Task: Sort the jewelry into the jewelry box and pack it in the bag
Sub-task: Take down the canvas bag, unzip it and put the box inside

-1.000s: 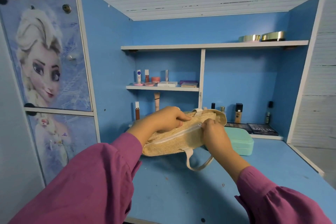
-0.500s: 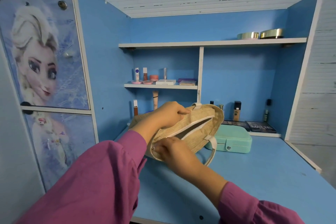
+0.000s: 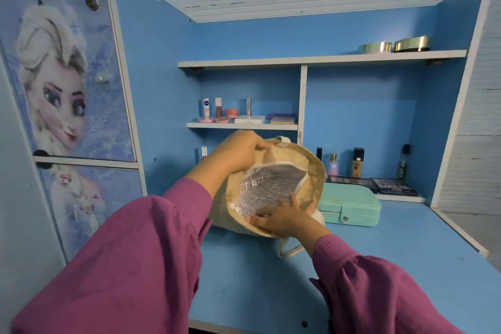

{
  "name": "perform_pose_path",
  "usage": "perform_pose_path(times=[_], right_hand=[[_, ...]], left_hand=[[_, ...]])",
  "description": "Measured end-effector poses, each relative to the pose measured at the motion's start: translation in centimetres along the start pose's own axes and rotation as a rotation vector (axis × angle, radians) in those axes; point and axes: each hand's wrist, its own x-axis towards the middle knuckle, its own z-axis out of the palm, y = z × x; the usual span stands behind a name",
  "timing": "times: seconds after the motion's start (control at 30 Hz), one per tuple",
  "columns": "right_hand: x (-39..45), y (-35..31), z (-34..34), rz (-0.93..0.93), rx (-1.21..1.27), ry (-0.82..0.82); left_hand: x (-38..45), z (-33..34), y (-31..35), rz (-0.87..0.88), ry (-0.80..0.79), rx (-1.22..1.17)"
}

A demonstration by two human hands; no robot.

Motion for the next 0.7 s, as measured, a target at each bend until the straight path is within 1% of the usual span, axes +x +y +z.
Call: perform_pose_path(times=[0.17,0.27,0.37,0.43,0.47,0.53,0.57,0.6,0.63,0.67,0.7], right_hand=[[-0.9,-0.1,0.5,0.097,0.026,0.025],[-1.2,0.5,0.6,0.071,0.038,0.051],[-2.1,0.2,0.4,0.059,0.031,0.098],[-2.5,0.3,0.5,0.013,0.102,0.211],[-2.7,0.6,0.6,-0.019,0.185,0.325],[-3.1,1.7,0.9,-0.046,0.397,0.677],[-3.3,2.6,1.1,0.02,0.486,0.852],[-3.7,3.6,1.2,0.157,0.555,1.0],[-4.0,4.7,1.4,0.346,0.609,1.071],[-4.7,5.6,1.5,0.554,0.66,1.052],[-5.2,6.4,1.7,0.737,0.703,0.964]], left_hand=[[-0.3,-1.9,-0.5,0.008,0.136,0.036],[0.0,-2.6,-0.9,-0.021,0.22,0.084],[-0.1,-1.9,-1.1,-0.014,0.237,0.067],[-0.3,-1.0,-1.0,0.012,0.207,0.067],[-0.3,-0.6,-1.0,0.022,0.193,0.08],[-0.3,-0.1,-1.2,0.023,0.188,0.108],[-0.2,0.0,-1.4,0.022,0.19,0.119],[-0.2,0.2,-1.5,0.024,0.186,0.128],[-0.2,0.3,-1.6,0.03,0.182,0.134],[-0.2,0.4,-1.6,0.033,0.176,0.14],[-0.2,0.5,-1.5,0.035,0.169,0.147]])
